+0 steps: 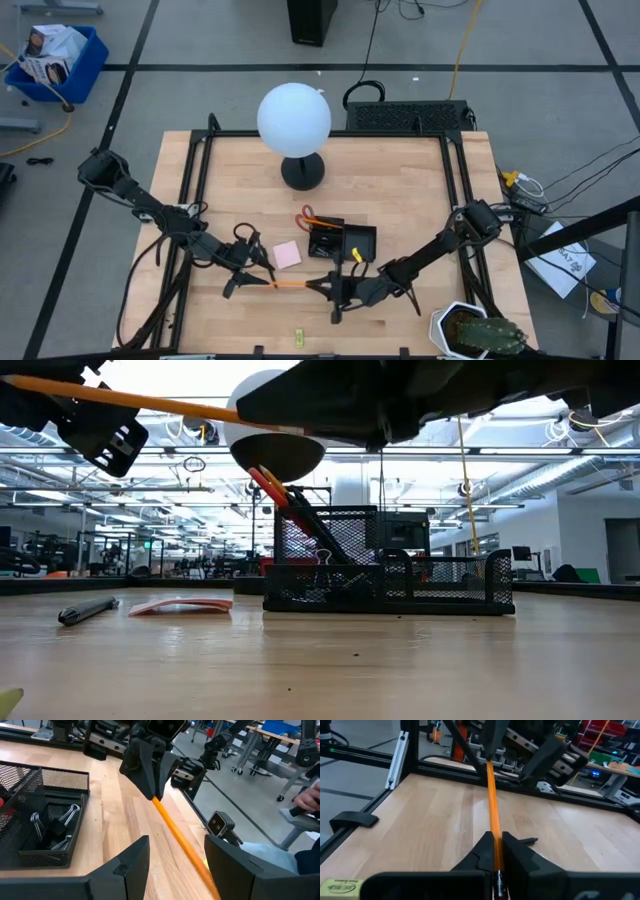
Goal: Pick and place office supplies into organizer
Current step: Put the yellow pencil into the desk organizer
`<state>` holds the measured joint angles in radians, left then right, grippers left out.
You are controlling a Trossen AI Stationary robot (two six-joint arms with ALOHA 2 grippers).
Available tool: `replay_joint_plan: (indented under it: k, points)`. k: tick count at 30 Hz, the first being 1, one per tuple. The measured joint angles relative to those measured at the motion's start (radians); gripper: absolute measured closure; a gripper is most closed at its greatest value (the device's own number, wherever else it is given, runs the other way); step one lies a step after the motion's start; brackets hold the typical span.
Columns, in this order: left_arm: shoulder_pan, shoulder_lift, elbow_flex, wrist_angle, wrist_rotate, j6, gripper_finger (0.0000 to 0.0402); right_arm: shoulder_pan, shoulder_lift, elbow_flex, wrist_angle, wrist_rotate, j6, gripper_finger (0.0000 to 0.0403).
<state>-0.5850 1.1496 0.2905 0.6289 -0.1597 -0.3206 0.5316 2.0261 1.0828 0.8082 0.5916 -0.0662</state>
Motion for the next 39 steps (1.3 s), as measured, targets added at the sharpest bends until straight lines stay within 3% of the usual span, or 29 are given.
replay_joint_plan:
  k: [39]
  points:
    - [0.000, 0.000, 0.001, -0.027, -0.032, -0.008, 0.0206, -0.006, -0.008, 0.001, 0.033, 0.036, -0.033, 0.0391]
